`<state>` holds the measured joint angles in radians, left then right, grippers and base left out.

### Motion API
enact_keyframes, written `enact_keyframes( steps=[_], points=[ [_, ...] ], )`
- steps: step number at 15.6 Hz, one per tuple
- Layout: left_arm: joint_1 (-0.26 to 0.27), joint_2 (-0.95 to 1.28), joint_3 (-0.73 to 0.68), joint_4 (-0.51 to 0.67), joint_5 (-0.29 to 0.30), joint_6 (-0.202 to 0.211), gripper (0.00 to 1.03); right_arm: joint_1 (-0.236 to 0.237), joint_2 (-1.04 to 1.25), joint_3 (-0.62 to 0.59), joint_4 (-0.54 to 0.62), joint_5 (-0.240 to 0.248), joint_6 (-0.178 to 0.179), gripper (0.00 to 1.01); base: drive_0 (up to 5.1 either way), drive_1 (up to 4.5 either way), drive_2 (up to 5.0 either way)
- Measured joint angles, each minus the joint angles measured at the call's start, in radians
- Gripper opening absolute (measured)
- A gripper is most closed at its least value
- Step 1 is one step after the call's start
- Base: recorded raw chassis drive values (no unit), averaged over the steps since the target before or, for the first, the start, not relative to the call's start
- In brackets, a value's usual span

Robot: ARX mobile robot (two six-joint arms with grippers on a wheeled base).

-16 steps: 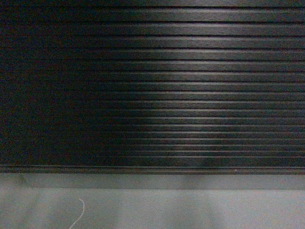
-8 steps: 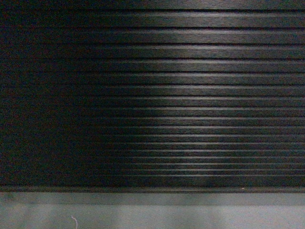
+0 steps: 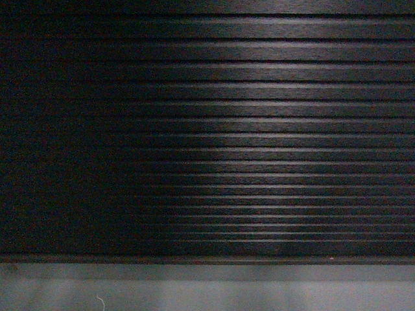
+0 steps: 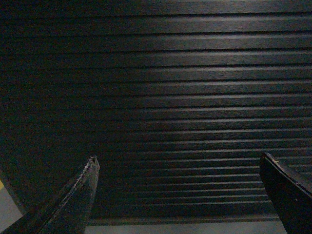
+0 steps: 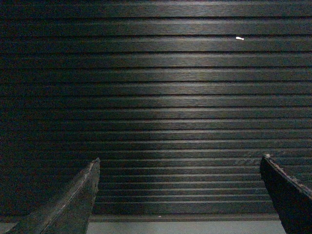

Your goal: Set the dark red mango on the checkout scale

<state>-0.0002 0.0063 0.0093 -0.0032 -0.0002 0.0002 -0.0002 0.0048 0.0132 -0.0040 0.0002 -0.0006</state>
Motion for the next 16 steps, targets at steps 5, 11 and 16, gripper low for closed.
enact_keyframes(
  steps=[5, 11, 16],
  points=[
    [0.0, 0.0, 0.0, -0.001, -0.001, 0.0, 0.98, 0.0, 0.0, 0.0, -0.002, 0.0, 0.0, 0.98, 0.0, 0.0, 0.0],
    [0.0, 0.0, 0.0, 0.0, 0.002, 0.0, 0.98, 0.0, 0.0, 0.0, 0.0, 0.002, 0.0, 0.98, 0.0, 0.0, 0.0],
    [0.0, 0.0, 0.0, 0.0, -0.002, 0.0, 0.98, 0.0, 0.0, 0.0, 0.0, -0.001, -0.001, 0.98, 0.0, 0.0, 0.0]
  ],
)
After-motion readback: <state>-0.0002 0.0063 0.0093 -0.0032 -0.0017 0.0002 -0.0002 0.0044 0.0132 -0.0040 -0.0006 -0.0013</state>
